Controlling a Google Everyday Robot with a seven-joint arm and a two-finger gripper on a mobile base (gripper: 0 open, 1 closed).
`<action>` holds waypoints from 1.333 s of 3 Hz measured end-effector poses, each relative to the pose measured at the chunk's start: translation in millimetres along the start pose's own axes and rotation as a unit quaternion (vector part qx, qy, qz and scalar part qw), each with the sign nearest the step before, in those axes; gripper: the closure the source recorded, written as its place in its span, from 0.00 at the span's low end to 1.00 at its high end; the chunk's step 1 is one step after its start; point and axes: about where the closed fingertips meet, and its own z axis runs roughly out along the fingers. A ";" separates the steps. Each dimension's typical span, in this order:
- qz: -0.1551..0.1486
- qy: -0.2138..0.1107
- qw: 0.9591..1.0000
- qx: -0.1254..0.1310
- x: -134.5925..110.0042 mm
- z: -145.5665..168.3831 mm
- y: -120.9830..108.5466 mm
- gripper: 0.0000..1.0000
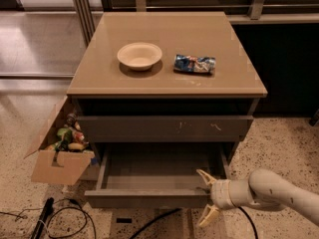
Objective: Open middle drawer
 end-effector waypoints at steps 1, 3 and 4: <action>0.007 -0.027 1.000 -0.004 5.0 -6.8 23.0 0.19; 0.026 -0.057 0.998 0.003 23.4 -35.3 65.9 0.65; 0.026 -0.057 0.998 0.003 17.0 -40.6 64.0 0.88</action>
Offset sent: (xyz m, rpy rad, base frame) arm -0.0880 -0.0433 -0.0079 0.1472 0.0158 -0.0189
